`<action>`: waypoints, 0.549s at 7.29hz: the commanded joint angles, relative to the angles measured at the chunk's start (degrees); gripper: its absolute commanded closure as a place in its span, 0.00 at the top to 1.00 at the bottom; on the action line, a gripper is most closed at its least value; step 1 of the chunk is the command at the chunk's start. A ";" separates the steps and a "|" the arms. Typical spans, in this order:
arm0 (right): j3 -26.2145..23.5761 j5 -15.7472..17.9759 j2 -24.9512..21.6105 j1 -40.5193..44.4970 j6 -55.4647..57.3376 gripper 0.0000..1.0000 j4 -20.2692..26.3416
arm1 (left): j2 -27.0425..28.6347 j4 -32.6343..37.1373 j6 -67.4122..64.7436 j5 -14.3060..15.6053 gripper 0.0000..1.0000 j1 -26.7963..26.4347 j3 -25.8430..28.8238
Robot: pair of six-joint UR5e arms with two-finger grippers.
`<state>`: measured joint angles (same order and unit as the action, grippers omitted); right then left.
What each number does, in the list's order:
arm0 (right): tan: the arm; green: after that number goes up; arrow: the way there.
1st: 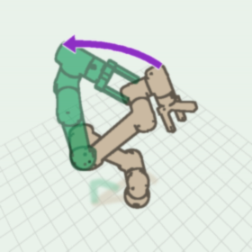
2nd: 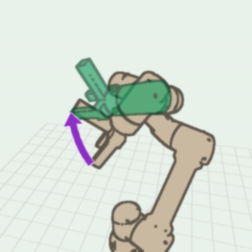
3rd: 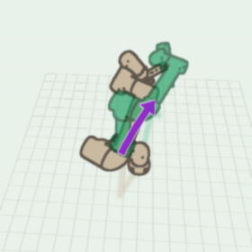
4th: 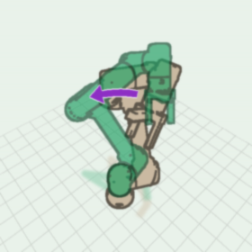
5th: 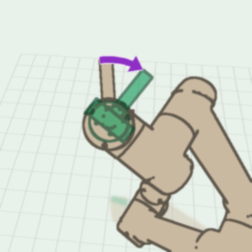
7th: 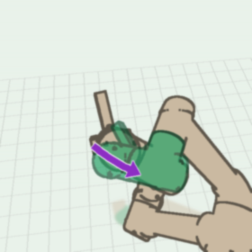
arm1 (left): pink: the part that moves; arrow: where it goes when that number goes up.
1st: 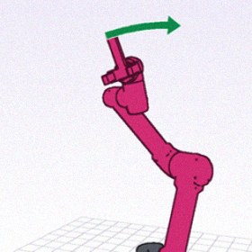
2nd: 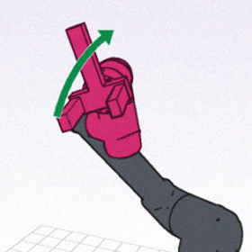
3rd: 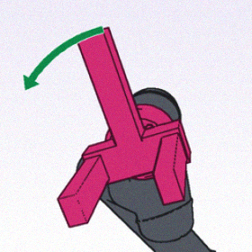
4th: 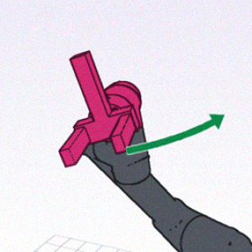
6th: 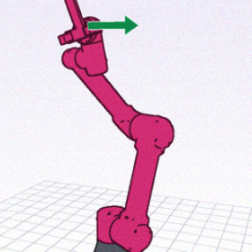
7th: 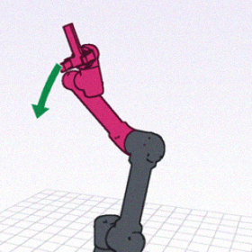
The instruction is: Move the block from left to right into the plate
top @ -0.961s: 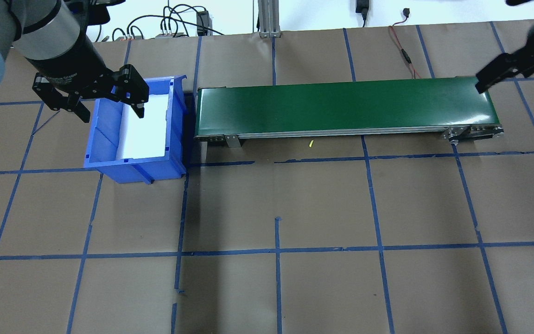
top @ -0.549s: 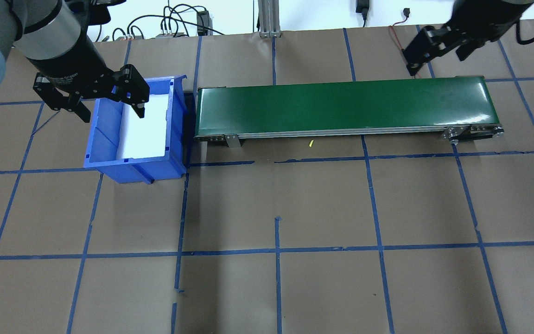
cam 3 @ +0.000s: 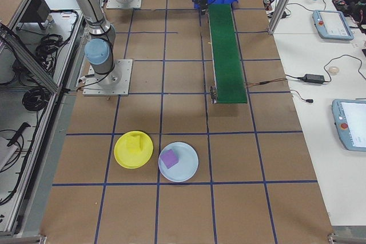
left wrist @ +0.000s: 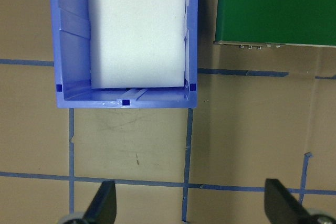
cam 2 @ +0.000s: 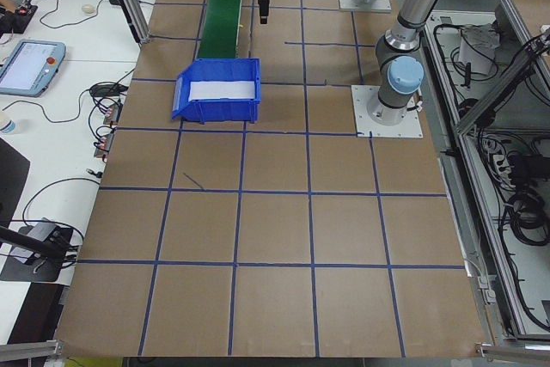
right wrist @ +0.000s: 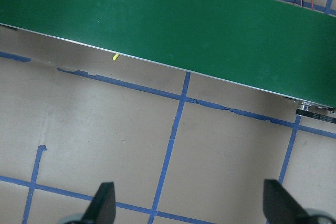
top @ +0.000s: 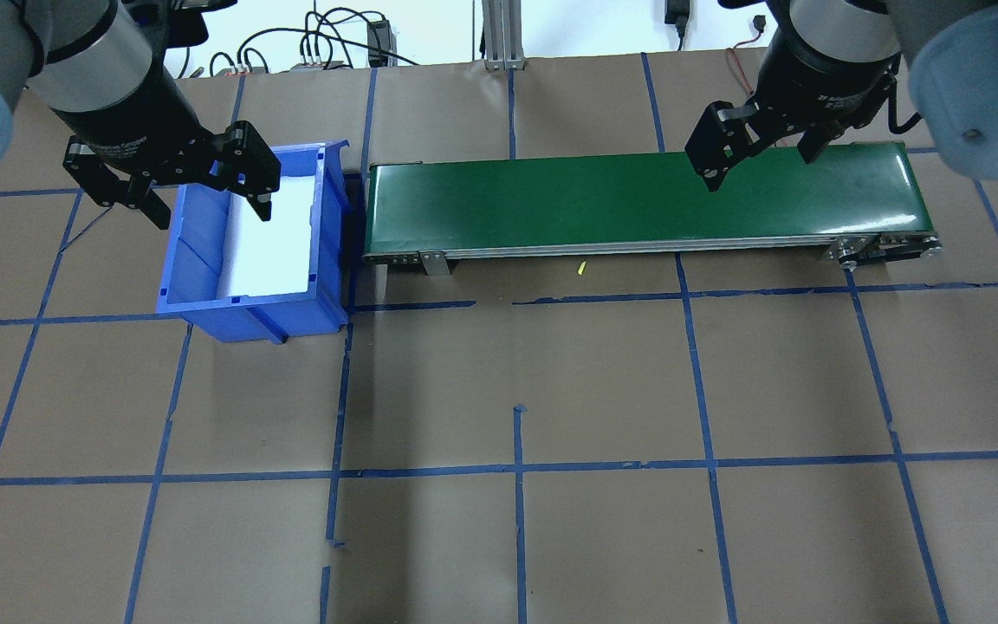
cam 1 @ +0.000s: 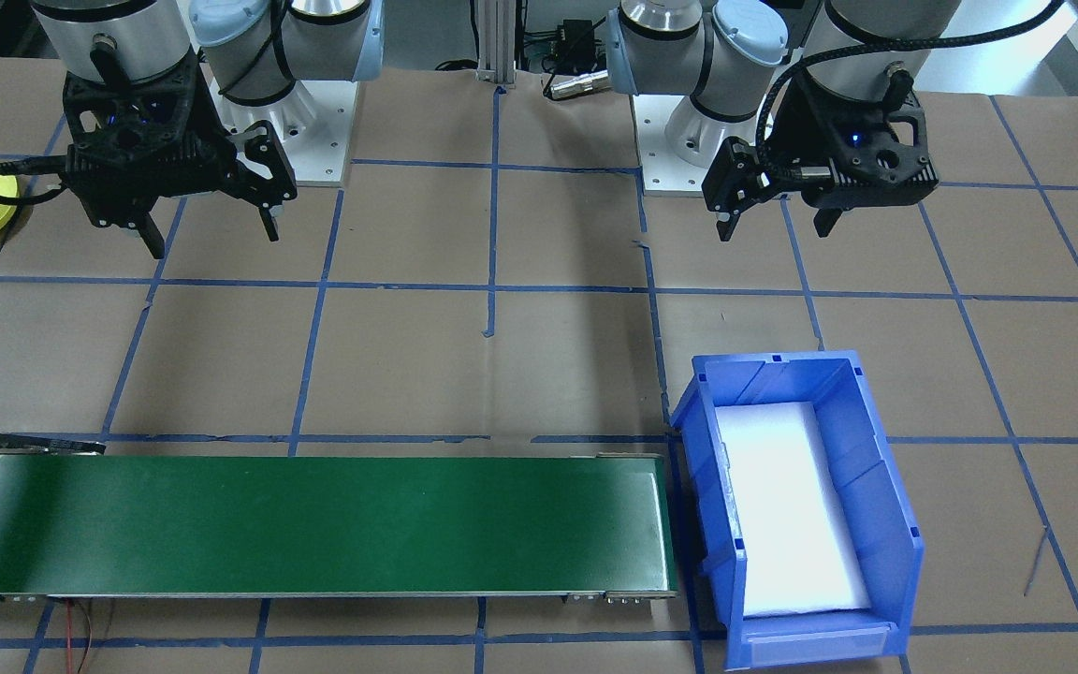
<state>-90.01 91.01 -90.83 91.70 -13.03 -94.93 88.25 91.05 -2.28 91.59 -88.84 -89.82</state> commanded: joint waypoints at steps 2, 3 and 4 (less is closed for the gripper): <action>-0.08 0.30 0.04 -0.30 0.02 1.00 1.15 | -0.01 0.00 0.00 0.00 1.00 -0.02 0.00; -0.17 0.31 0.04 -0.30 0.02 1.00 1.33 | -0.01 0.00 0.00 0.08 1.00 -0.02 0.00; -0.17 1.26 0.04 -0.30 -0.06 1.00 1.33 | -0.01 0.00 0.00 0.08 1.00 -0.10 0.00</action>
<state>-90.15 91.54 -90.80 91.43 -13.03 -93.70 88.24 91.05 -2.28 91.64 -88.88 -89.82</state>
